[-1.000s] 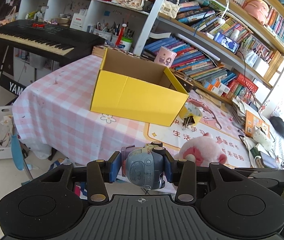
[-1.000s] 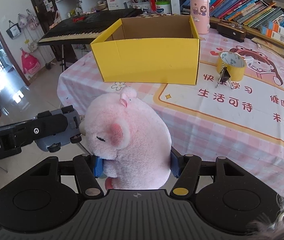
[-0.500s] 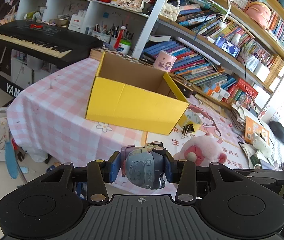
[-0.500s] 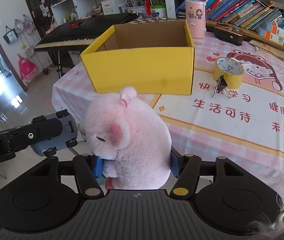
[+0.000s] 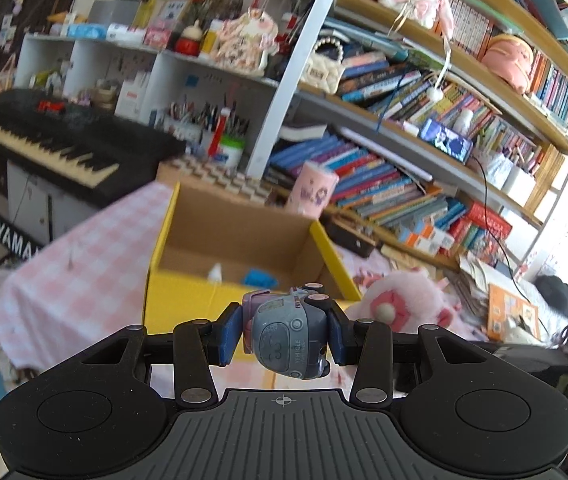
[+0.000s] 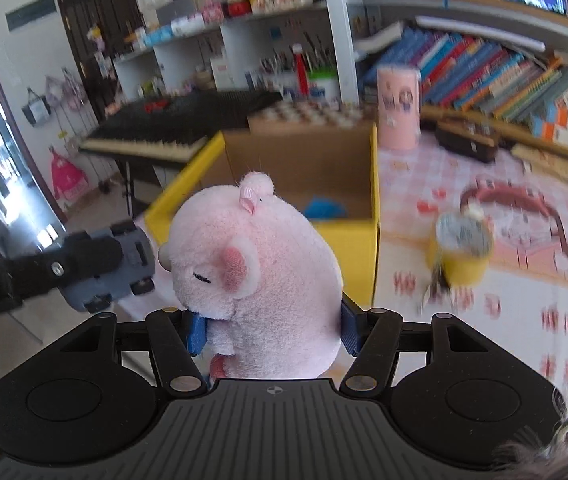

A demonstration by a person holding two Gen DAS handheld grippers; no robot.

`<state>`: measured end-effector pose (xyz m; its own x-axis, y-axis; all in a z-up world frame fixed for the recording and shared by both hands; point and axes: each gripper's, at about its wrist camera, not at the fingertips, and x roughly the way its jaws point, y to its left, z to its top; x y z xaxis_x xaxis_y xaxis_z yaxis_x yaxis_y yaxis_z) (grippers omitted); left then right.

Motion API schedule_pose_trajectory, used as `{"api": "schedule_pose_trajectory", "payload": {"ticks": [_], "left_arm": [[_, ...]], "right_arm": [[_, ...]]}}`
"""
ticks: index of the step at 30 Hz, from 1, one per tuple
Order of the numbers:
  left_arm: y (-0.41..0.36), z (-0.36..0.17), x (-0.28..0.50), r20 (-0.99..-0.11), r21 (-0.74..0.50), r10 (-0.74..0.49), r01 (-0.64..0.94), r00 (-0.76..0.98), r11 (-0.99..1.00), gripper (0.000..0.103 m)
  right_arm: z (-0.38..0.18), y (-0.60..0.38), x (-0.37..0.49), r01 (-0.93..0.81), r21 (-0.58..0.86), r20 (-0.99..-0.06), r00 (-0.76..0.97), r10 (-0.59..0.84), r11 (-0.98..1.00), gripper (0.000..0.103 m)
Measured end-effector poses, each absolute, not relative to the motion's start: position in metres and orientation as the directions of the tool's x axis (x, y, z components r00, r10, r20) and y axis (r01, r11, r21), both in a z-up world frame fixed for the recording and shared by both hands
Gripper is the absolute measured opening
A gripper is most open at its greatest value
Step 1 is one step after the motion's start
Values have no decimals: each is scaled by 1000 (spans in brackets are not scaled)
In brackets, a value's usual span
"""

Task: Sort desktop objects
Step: 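Lower the car and pig into the yellow box and open both grippers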

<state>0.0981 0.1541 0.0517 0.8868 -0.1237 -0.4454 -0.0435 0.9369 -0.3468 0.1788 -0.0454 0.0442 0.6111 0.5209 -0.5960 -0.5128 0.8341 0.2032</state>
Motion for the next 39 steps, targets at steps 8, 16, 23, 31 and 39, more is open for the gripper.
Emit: {"api": "schedule_pose_trajectory", "payload": {"ticks": [8,16,23,31,39], "left_arm": [[166,62,159,-414,-282,-48,-78,909,956,42],[164,34,225,-512,-207,-25,-95,858,974,42],[146,0,267,-618,-140,-35,-66,786,988,42],[138,-22,284,-695,-100,-20,-68,719,993,42],[137,-30,287,-725,-107,-14,-93,689,990,42]], "right_arm": [[63,-36,251,-553,96,-521,681,515,828,58],[52,-15,327,-595,7,-566,661,494,804,58],[27,22,383,-688,-44,-687,547,478,724,58],[4,87,408,-858,-160,-802,401,442,488,59],[-29,130,405,-927,-233,-871,333,361,293,60]]}}
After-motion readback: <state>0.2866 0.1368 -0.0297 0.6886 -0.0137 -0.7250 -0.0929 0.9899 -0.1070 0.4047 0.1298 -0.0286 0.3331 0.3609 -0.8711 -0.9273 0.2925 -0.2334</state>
